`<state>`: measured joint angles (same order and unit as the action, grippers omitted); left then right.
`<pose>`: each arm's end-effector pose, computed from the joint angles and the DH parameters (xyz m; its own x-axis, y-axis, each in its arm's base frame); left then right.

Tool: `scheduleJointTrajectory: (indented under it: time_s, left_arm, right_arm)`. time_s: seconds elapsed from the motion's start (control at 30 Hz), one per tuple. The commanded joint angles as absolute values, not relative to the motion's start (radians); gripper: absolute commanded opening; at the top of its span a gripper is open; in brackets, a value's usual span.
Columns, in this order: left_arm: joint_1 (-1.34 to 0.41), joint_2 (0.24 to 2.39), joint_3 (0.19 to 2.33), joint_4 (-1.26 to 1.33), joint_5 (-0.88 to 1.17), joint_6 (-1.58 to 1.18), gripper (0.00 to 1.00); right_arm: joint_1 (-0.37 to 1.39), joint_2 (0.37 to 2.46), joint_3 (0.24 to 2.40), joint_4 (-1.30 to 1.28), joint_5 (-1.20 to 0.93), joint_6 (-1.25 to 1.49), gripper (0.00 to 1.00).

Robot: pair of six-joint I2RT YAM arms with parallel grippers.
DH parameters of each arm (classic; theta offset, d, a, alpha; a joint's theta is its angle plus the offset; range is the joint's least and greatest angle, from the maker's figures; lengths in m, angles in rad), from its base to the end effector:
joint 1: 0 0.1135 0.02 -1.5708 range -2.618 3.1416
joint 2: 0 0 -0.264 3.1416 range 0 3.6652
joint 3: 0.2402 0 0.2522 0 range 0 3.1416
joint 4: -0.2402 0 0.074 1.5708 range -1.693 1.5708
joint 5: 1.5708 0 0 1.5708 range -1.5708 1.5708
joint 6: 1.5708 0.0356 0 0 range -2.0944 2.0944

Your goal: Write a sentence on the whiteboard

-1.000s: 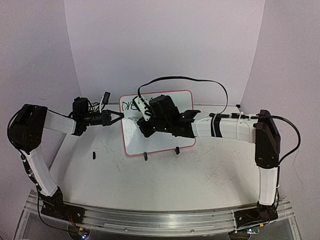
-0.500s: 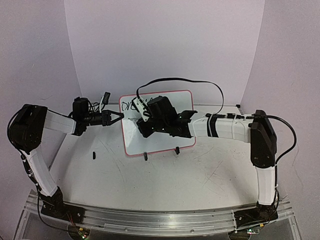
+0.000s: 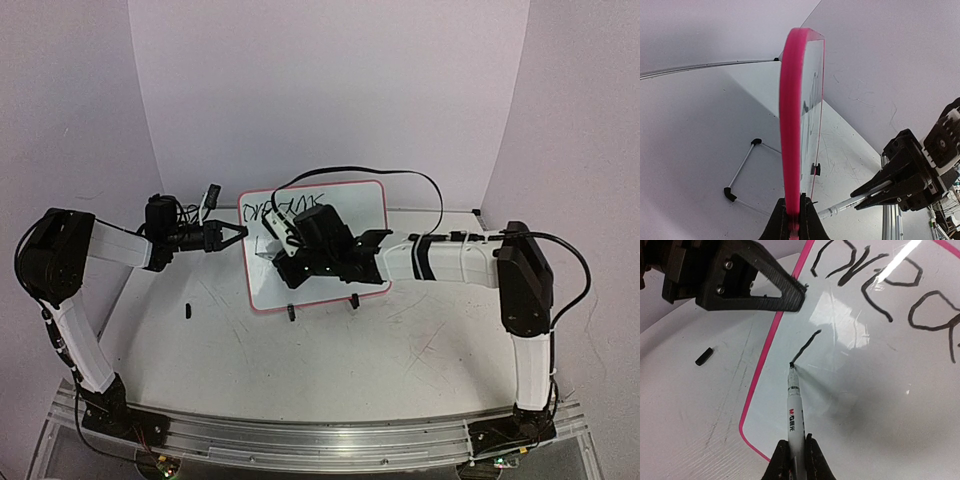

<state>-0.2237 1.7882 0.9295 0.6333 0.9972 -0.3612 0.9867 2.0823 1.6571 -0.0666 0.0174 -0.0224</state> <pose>0.3574 -0.1120 0.2042 -0.5285 -0.0764 -0.8455 0.7824 0.3426 -0.5201 0.2728 0.4115 0.2456 -0.2418 -0.4065 -0.8811 -0.8312 0.5552 -0.0280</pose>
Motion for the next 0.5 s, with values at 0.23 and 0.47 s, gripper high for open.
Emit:
scheduleJointTrajectory:
  time_s: [0.23,0.47]
  left_arm:
    - [-0.232,1.797,0.971,0.629,0.958,-0.311,0.00]
    - [-0.232,1.797,0.976,0.625,0.959,-0.310,0.00]
  right_arm:
    - [0.991,1.953,1.580,-0.014,0.096,-0.016,0.00]
    - [0.978,1.938,1.611,0.022,0.127,-0.035,0.00]
